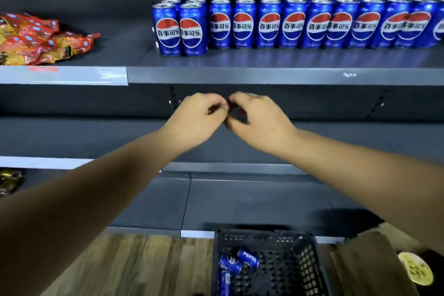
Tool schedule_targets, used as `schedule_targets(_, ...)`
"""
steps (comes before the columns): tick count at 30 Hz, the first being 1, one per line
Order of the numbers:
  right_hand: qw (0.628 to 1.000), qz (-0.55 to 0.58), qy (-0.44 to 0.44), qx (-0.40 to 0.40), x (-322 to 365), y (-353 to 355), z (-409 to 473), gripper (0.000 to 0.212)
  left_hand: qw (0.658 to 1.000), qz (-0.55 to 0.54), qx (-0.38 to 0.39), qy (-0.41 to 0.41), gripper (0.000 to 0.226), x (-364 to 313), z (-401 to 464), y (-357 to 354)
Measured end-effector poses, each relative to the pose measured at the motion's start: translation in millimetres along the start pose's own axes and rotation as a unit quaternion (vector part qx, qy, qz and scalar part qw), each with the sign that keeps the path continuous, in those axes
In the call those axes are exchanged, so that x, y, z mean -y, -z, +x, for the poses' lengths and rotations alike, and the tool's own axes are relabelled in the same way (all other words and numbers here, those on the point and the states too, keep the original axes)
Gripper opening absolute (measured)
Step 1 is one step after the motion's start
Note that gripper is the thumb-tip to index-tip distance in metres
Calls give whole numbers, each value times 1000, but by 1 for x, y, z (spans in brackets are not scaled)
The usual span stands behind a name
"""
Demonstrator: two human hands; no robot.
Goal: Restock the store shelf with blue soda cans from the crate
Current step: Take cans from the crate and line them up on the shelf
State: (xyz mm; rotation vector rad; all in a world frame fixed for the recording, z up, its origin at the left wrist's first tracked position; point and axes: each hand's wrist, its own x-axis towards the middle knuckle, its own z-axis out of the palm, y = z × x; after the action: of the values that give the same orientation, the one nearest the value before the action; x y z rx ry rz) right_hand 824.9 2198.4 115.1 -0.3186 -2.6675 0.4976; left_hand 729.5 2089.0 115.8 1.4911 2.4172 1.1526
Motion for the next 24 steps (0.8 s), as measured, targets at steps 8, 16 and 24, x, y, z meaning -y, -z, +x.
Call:
schedule_targets(8,998,50,1,48,-46,-8,-87,25,997,1,38,63,18,-35,-53,-74)
schedule_targets(16,993,47,-44,101,-81,-44,-140,25,990,7,109,89,15,-21,-80,-134)
schedule_targets(24,976,74,-162,129,-127,-101,-173,31,976,19,175,130,21,20,-95,-203)
